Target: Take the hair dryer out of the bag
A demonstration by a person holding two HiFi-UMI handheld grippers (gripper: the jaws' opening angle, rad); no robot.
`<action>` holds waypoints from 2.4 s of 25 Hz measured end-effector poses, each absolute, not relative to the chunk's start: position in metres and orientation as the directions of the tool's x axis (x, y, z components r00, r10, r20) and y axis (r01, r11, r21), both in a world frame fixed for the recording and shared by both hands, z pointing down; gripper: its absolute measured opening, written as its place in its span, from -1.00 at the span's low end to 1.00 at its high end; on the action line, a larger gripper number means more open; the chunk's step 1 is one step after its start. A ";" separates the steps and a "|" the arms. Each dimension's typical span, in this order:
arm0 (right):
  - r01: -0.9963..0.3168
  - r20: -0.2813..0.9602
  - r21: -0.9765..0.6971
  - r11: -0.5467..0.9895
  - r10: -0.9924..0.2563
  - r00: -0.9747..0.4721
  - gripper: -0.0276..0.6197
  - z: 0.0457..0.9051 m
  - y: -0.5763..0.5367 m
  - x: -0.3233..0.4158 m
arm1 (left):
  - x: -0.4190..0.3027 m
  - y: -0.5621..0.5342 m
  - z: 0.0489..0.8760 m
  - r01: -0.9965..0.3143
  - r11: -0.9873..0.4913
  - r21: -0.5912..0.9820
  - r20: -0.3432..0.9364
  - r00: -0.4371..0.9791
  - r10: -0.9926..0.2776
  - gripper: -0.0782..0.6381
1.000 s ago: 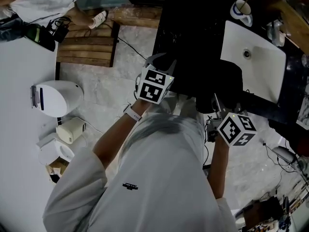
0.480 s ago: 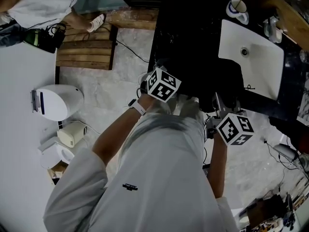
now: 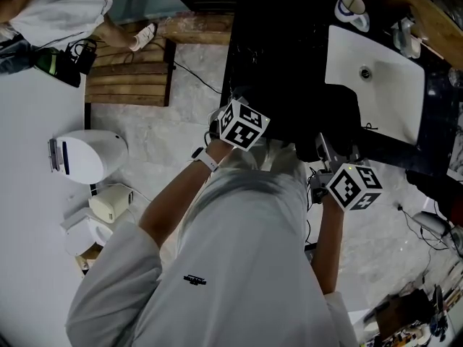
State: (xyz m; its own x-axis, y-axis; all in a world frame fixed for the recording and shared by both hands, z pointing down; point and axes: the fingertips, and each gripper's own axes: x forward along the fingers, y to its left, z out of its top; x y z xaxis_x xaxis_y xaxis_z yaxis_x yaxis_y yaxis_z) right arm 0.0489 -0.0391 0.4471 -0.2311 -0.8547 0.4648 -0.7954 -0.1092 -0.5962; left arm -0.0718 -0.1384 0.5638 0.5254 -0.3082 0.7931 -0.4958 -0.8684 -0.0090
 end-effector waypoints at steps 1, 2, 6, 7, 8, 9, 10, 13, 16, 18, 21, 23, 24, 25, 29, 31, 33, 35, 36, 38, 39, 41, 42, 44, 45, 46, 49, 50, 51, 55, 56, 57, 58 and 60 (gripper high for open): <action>-0.784 0.461 -0.611 -0.110 -0.855 -0.239 -0.38 0.448 -0.039 0.048 | -0.072 -0.138 0.564 -0.497 -0.868 -0.009 0.793 0.525 -0.309 -0.76; -0.768 0.456 -0.630 -0.114 -0.855 -0.247 -0.38 0.449 -0.038 0.048 | -0.072 -0.138 0.564 -0.498 -0.867 -0.011 0.792 0.525 -0.311 -0.76; -0.702 0.436 -0.697 -0.144 -0.863 -0.255 -0.37 0.451 -0.038 0.052 | -0.072 -0.138 0.564 -0.502 -0.865 -0.018 0.789 0.524 -0.320 -0.76; -0.695 0.434 -0.703 -0.149 -0.865 -0.253 -0.37 0.452 -0.038 0.053 | -0.071 -0.138 0.564 -0.502 -0.865 -0.018 0.790 0.523 -0.320 -0.76; -0.694 0.435 -0.704 -0.153 -0.865 -0.251 -0.38 0.452 -0.038 0.053 | -0.072 -0.138 0.564 -0.502 -0.864 -0.018 0.790 0.523 -0.320 -0.76; -0.695 0.438 -0.702 -0.156 -0.864 -0.248 -0.39 0.452 -0.038 0.053 | -0.072 -0.138 0.564 -0.502 -0.865 -0.019 0.791 0.522 -0.320 -0.76; -0.699 0.441 -0.697 -0.160 -0.864 -0.242 -0.41 0.452 -0.038 0.053 | -0.072 -0.139 0.564 -0.501 -0.865 -0.021 0.791 0.521 -0.321 -0.76; -0.717 0.441 -0.676 -0.169 -0.872 -0.211 -0.42 0.450 -0.039 0.053 | -0.070 -0.138 0.564 -0.494 -0.869 -0.032 0.794 0.515 -0.322 -0.76; -0.732 0.439 -0.660 -0.171 -0.878 -0.190 -0.43 0.447 -0.036 0.050 | -0.071 -0.137 0.564 -0.485 -0.874 -0.037 0.797 0.513 -0.318 -0.76; -0.728 0.440 -0.661 -0.182 -0.880 -0.180 -0.43 0.446 -0.032 0.054 | -0.070 -0.137 0.564 -0.480 -0.876 -0.036 0.800 0.512 -0.313 -0.76; -0.723 0.437 -0.663 -0.192 -0.884 -0.166 -0.43 0.442 -0.022 0.061 | -0.070 -0.137 0.565 -0.471 -0.881 -0.038 0.810 0.502 -0.303 -0.76; -0.716 0.425 -0.673 -0.187 -0.889 -0.168 -0.43 0.436 -0.018 0.063 | -0.070 -0.138 0.565 -0.467 -0.884 -0.036 0.817 0.496 -0.295 -0.76; -0.718 0.421 -0.673 -0.180 -0.891 -0.171 -0.43 0.433 -0.017 0.062 | -0.070 -0.138 0.565 -0.465 -0.885 -0.033 0.819 0.495 -0.291 -0.76; -0.725 0.420 -0.667 -0.171 -0.890 -0.176 -0.43 0.430 -0.016 0.060 | -0.071 -0.138 0.564 -0.464 -0.885 -0.030 0.821 0.493 -0.286 -0.76; -0.744 0.422 -0.650 -0.153 -0.887 -0.186 -0.43 0.422 -0.014 0.056 | -0.070 -0.139 0.564 -0.447 -0.894 -0.029 0.830 0.488 -0.271 -0.76; -0.743 0.417 -0.651 -0.156 -0.891 -0.179 -0.43 0.420 -0.011 0.057 | -0.068 -0.138 0.565 -0.434 -0.901 -0.028 0.834 0.486 -0.260 -0.76; -0.731 0.413 -0.662 -0.167 -0.895 -0.169 -0.43 0.420 -0.008 0.061 | -0.066 -0.137 0.565 -0.423 -0.906 -0.029 0.839 0.482 -0.252 -0.76; -0.714 0.412 -0.675 -0.186 -0.898 -0.155 -0.43 0.422 -0.005 0.066 | -0.064 -0.137 0.565 -0.417 -0.909 -0.033 0.842 0.478 -0.250 -0.76; -0.712 0.417 -0.674 -0.197 -0.897 -0.146 -0.43 0.423 -0.004 0.069 | -0.063 -0.137 0.566 -0.415 -0.909 -0.035 0.843 0.477 -0.250 -0.76; -0.733 0.439 -0.642 -0.225 -0.891 -0.111 -0.43 0.423 0.002 0.079 | -0.063 -0.138 0.566 -0.416 -0.908 -0.046 0.842 0.472 -0.259 -0.76; -0.749 0.454 -0.617 -0.242 -0.887 -0.088 -0.43 0.423 0.006 0.087 | -0.064 -0.140 0.567 -0.417 -0.907 -0.053 0.841 0.471 -0.265 -0.76; -0.764 0.474 -0.589 -0.265 -0.879 -0.061 -0.43 0.422 0.016 0.102 | -0.068 -0.143 0.566 -0.422 -0.905 -0.051 0.840 0.473 -0.267 -0.76; -0.764 0.479 -0.587 -0.267 -0.876 -0.062 -0.43 0.422 0.021 0.108 | -0.069 -0.144 0.566 -0.424 -0.905 -0.047 0.840 0.474 -0.266 -0.76; -0.759 0.484 -0.594 -0.267 -0.872 -0.072 -0.43 0.422 0.031 0.113 | -0.071 -0.145 0.565 -0.422 -0.905 -0.050 0.842 0.469 -0.266 -0.76; -0.752 0.483 -0.602 -0.269 -0.873 -0.075 -0.43 0.421 0.036 0.115 | -0.070 -0.145 0.565 -0.421 -0.905 -0.055 0.843 0.466 -0.268 -0.76; -0.739 0.477 -0.616 -0.273 -0.876 -0.074 -0.43 0.421 0.040 0.116 | -0.070 -0.146 0.565 -0.422 -0.905 -0.058 0.845 0.462 -0.270 -0.76; -0.693 0.456 -0.659 -0.292 -0.888 -0.059 -0.43 0.420 0.052 0.120 | -0.069 -0.149 0.566 -0.434 -0.899 -0.065 0.846 0.454 -0.280 -0.76; -0.682 0.452 -0.667 -0.299 -0.891 -0.051 -0.43 0.419 0.056 0.122 | -0.069 -0.151 0.566 -0.438 -0.896 -0.070 0.846 0.450 -0.286 -0.76; -0.675 0.449 -0.672 -0.305 -0.892 -0.044 -0.43 0.419 0.059 0.124 | -0.069 -0.154 0.566 -0.441 -0.894 -0.076 0.847 0.445 -0.291 -0.76; -0.665 0.447 -0.676 -0.316 -0.894 -0.030 -0.43 0.415 0.074 0.132 | -0.071 -0.165 0.566 -0.449 -0.888 -0.098 0.852 0.424 -0.308 -0.76; -0.666 0.447 -0.675 -0.317 -0.894 -0.028 -0.43 0.414 0.077 0.134 | -0.071 -0.167 0.566 -0.450 -0.887 -0.104 0.853 0.419 -0.312 -0.76; -0.665 0.447 -0.675 -0.318 -0.894 -0.027 -0.43 0.412 0.080 0.135 | -0.071 -0.169 0.566 -0.452 -0.885 -0.109 0.854 0.413 -0.316 -0.76; -0.664 0.446 -0.676 -0.319 -0.895 -0.024 -0.43 0.410 0.083 0.137 | -0.071 -0.171 0.566 -0.456 -0.883 -0.113 0.855 0.409 -0.320 -0.76; -0.657 0.441 -0.681 -0.324 -0.897 -0.014 -0.43 0.406 0.091 0.143 | -0.072 -0.174 0.566 -0.467 -0.877 -0.117 0.856 0.401 -0.327 -0.76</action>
